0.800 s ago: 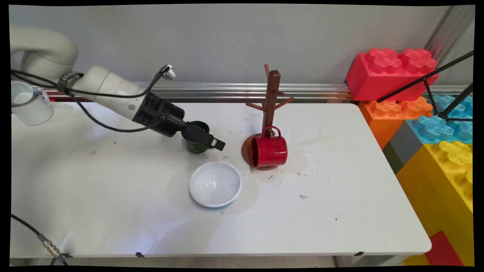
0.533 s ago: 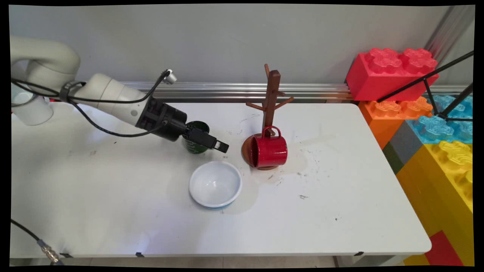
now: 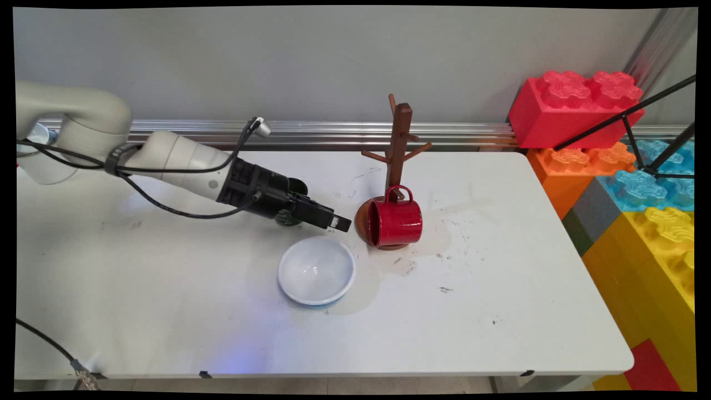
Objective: Pick up the red mug from the rack
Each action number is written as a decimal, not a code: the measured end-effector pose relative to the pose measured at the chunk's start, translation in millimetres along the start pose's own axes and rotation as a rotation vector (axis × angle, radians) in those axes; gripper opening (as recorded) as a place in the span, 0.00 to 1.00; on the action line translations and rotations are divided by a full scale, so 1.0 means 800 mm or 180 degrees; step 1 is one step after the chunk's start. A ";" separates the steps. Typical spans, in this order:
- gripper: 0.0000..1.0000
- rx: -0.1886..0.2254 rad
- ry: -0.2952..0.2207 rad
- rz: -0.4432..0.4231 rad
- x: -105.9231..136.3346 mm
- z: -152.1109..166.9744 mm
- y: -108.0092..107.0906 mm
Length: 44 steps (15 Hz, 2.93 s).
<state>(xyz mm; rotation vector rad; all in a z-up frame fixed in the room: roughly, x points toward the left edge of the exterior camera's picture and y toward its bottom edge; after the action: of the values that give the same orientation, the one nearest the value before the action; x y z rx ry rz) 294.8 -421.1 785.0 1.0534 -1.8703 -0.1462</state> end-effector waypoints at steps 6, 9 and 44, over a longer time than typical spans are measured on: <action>1.00 0.0082 0.0094 0.0287 -0.002 0.019 0.009; 1.00 0.0107 0.0119 0.0381 -0.002 0.024 0.015; 1.00 0.0182 0.0176 0.0625 -0.001 0.106 0.004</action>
<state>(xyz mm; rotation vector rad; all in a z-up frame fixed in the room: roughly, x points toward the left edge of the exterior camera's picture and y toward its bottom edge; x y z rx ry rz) 226.7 -445.3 740.0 0.8966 -1.9250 0.0504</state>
